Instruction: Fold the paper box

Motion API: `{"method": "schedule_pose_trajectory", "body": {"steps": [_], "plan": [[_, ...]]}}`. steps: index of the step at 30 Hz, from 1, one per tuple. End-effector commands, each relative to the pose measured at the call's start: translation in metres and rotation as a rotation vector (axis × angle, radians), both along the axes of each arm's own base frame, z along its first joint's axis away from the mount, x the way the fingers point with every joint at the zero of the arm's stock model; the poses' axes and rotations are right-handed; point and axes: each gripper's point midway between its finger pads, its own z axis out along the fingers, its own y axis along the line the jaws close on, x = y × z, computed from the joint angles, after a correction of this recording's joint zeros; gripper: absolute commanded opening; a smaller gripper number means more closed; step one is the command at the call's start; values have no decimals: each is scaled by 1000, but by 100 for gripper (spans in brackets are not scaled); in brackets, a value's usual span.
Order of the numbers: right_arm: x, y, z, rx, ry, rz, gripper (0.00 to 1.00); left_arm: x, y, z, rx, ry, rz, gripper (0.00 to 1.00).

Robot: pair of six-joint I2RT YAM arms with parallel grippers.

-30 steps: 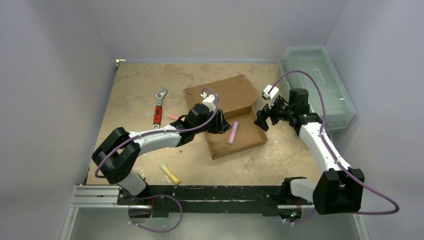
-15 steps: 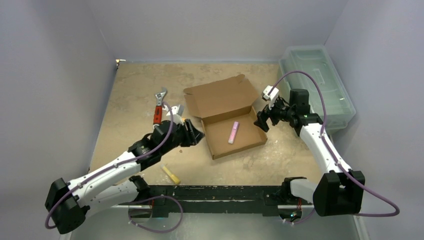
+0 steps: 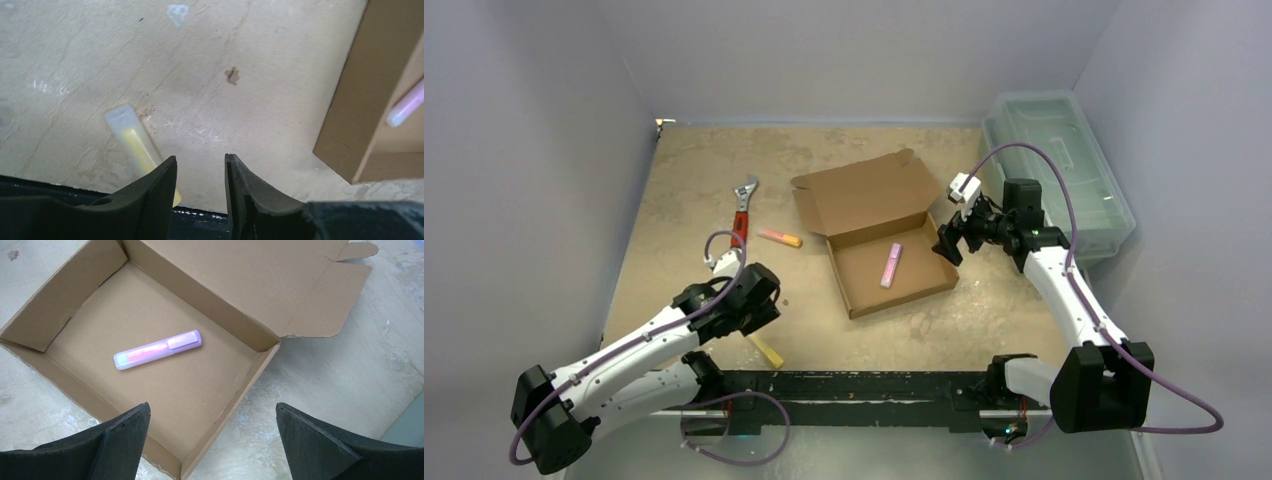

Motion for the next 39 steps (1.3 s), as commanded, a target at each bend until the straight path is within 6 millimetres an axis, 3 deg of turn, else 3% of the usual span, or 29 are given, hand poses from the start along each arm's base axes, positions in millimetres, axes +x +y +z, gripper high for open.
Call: {"method": "schedule_pose_trajectory", "body": {"steps": [1, 18, 26, 30, 34, 36, 39], "plan": [[-1, 3, 15, 14, -50, 27, 99, -13, 18, -14, 49, 69, 93, 39], [-1, 2, 10, 9, -35, 27, 99, -37, 31, -62, 117, 210, 157, 45], [0, 2, 9, 8, -32, 26, 99, -34, 24, -76, 71, 201, 160, 43], [0, 2, 10, 8, -33, 26, 99, -31, 18, -85, 65, 203, 156, 36], [0, 2, 10, 10, -34, 26, 99, -24, 13, -88, 58, 187, 156, 16], [0, 3, 10, 11, -34, 28, 99, -16, 10, -82, 51, 155, 152, 7], [0, 3, 11, 13, -36, 29, 99, 8, -2, -54, 35, 45, 101, 0]]}}
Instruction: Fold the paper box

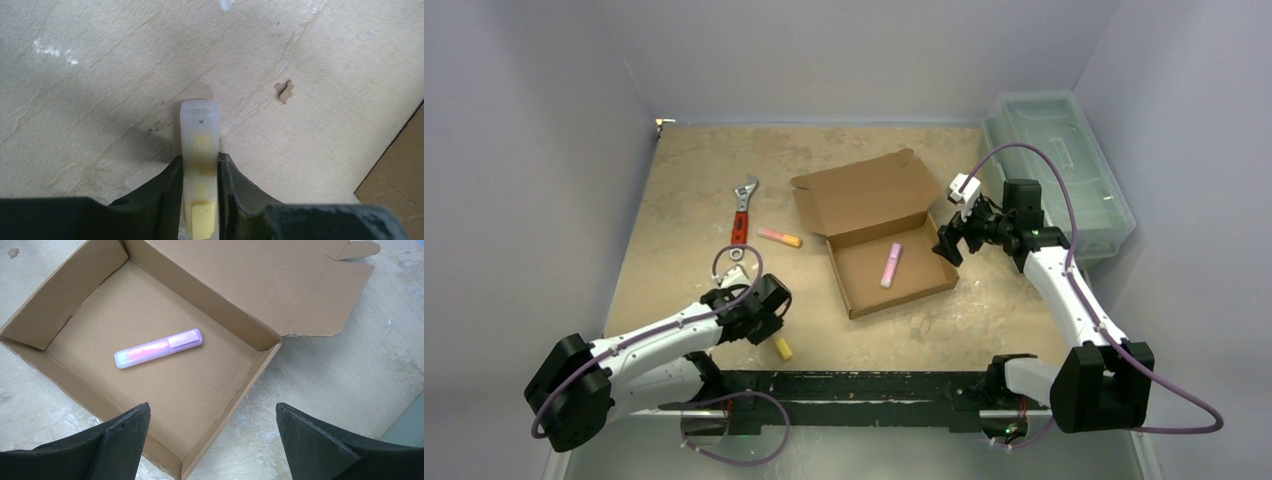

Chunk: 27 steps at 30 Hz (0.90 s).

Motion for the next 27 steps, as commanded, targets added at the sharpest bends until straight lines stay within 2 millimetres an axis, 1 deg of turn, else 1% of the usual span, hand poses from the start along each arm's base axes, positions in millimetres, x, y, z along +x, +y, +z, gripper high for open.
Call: {"method": "schedule_pose_trajectory", "body": {"steps": [1, 3, 4, 5, 7, 9, 11, 12, 13, 16, 18, 19, 21, 22, 23, 24, 25, 27], "plan": [[1, 3, 12, 17, -39, 27, 99, 31, -13, 28, 1, -139, -68, 0], [1, 3, 13, 20, -41, 28, 99, 54, -31, 60, -19, -251, -170, 0], [1, 4, 14, 21, -44, 30, 99, 64, -43, 76, -32, -310, -249, 0], [1, 4, 14, 23, -45, 31, 99, 73, -57, 94, -39, -379, -365, 0], [0, 4, 15, 25, -46, 32, 99, 87, -89, 130, -93, -522, -553, 0], [0, 4, 15, 25, -47, 32, 99, 96, -118, 162, -130, -657, -724, 0], [0, 5, 16, 27, -49, 35, 99, 105, -141, 186, -132, -757, -864, 0], [-1, 5, 16, 27, -49, 35, 99, 112, -151, 191, -117, -776, -917, 0], [-1, 5, 16, 28, -48, 36, 99, 120, -164, 202, -108, -801, -963, 0], [-2, 6, 17, 32, -52, 41, 99, 141, -196, 196, -94, -762, -1078, 0], [-2, 6, 18, 33, -55, 42, 99, 153, -218, 180, -101, -714, -1139, 0], [-2, 6, 19, 33, -57, 42, 99, 159, -227, 173, -100, -693, -1156, 0], [-2, 6, 19, 32, -58, 41, 99, 170, -239, 152, -86, -633, -1170, 0], [-3, 6, 20, 33, -61, 42, 99, 175, -243, 140, -77, -602, -1169, 2], [-3, 6, 20, 34, -61, 43, 99, 180, -246, 124, -66, -561, -1168, 5], [-3, 6, 20, 34, -61, 44, 99, 184, -247, 115, -56, -539, -1159, 8], [-3, 7, 20, 34, -61, 45, 99, 187, -247, 106, -45, -514, -1147, 16], [-3, 7, 19, 35, -57, 46, 99, 194, -246, 95, -19, -488, -1117, 29]]}}
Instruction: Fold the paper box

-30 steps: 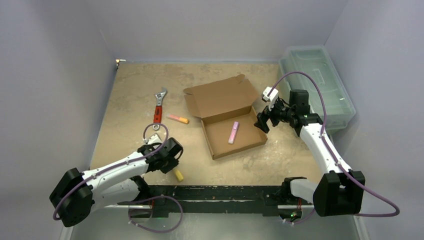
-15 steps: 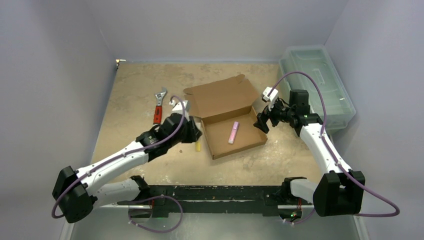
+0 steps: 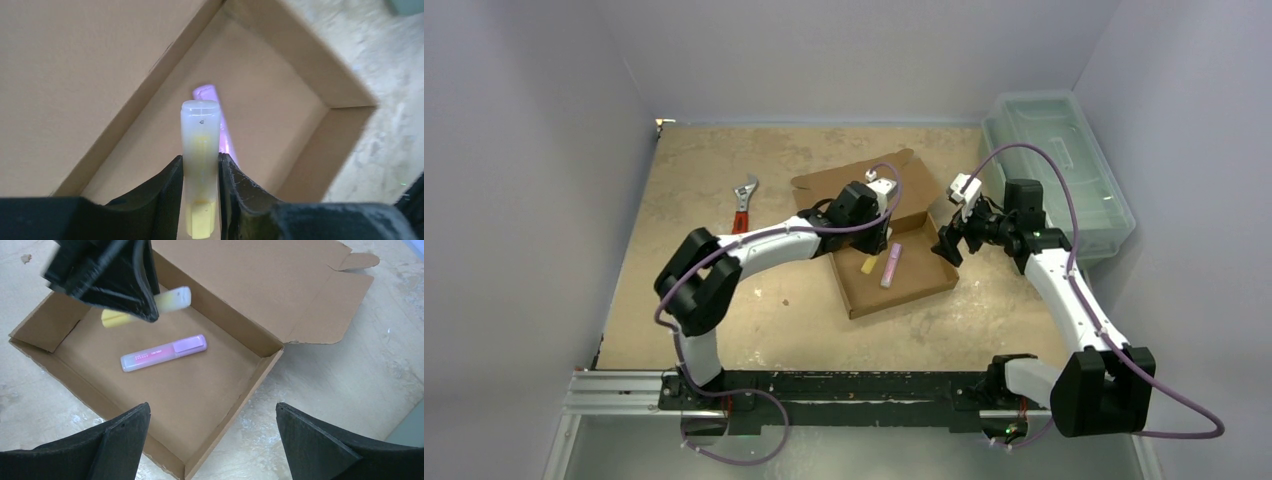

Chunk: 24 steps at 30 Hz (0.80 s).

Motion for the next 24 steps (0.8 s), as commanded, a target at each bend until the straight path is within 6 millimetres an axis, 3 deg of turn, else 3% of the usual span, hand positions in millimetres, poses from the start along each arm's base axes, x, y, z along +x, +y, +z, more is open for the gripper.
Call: {"method": "schedule_pose_trajectory", "body": {"steps": [1, 4, 6, 8, 11, 14, 17, 19, 20, 24], "plan": [[0, 3, 13, 16, -45, 27, 99, 16, 0, -9, 48, -5, 35, 34], [-1, 3, 13, 15, -46, 28, 99, 24, 2, -8, 50, -18, 79, 48], [0, 3, 14, 15, -47, 28, 99, 27, 4, 2, 36, -37, 100, 50], [-1, 3, 13, 15, -44, 27, 99, 28, 7, 22, -2, -75, 119, 50], [-1, 2, 13, 14, -46, 27, 99, 25, 28, 54, -67, -143, 188, 50], [0, 2, 12, 13, -44, 26, 99, 24, 66, 82, -212, -170, 311, 50], [0, 2, 12, 14, -41, 27, 99, 22, 120, 97, -408, -113, 489, 49], [0, 2, 11, 11, -41, 27, 99, 21, 158, 87, -477, -46, 660, 52], [0, 2, 11, 11, -40, 28, 99, 19, 173, 82, -493, -26, 733, 58], [0, 2, 11, 12, -37, 26, 99, 13, 221, 49, -419, 105, 1007, 63]]}}
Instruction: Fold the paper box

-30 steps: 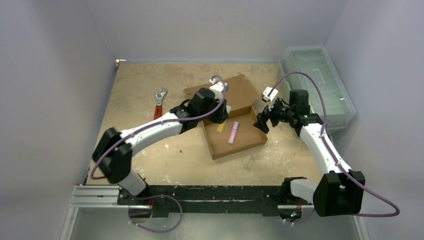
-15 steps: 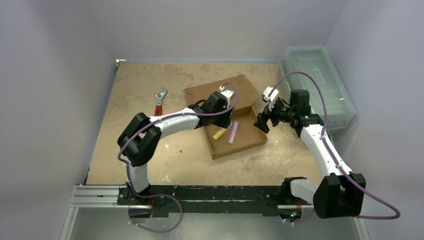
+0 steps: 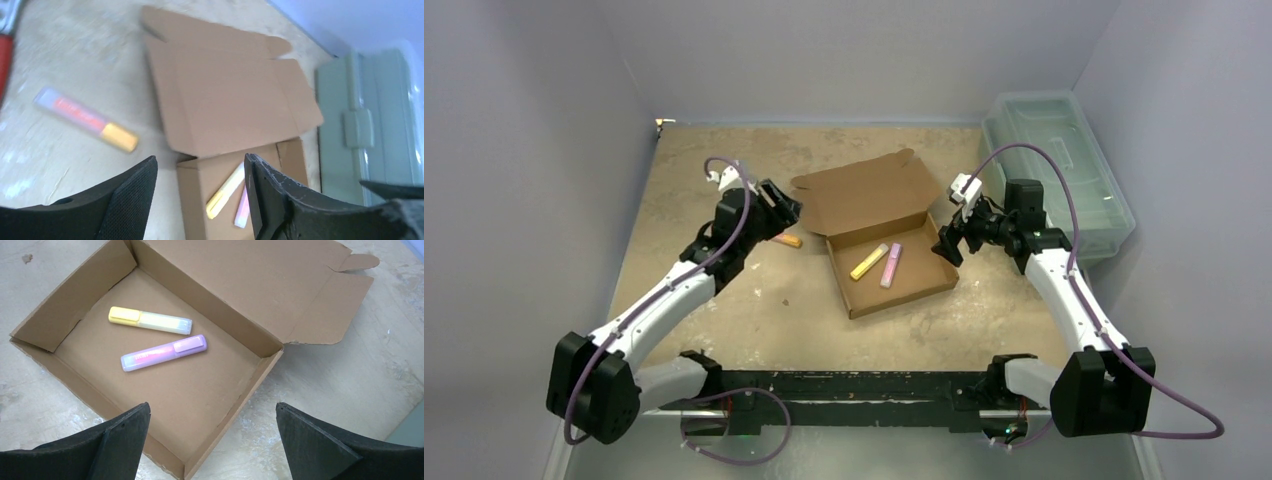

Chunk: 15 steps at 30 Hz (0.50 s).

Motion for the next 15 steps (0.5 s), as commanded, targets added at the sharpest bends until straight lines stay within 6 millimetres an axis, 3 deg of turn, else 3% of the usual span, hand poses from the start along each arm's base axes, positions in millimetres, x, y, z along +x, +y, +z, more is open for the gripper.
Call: {"method": "schedule_pose_trajectory", "body": {"steps": [1, 5, 9, 15], "plan": [[0, 2, 9, 8, -29, 22, 99, -8, 39, -48, -73, 280, 285, 63], [1, 1, 8, 2, -27, 15, 99, -1, 68, -83, 45, 535, 449, 58], [1, 0, 8, 1, -29, 12, 99, 14, 69, -109, 127, 681, 452, 50], [1, 0, 7, -1, -26, 11, 99, 38, 66, -144, 130, 764, 463, 42]]}}
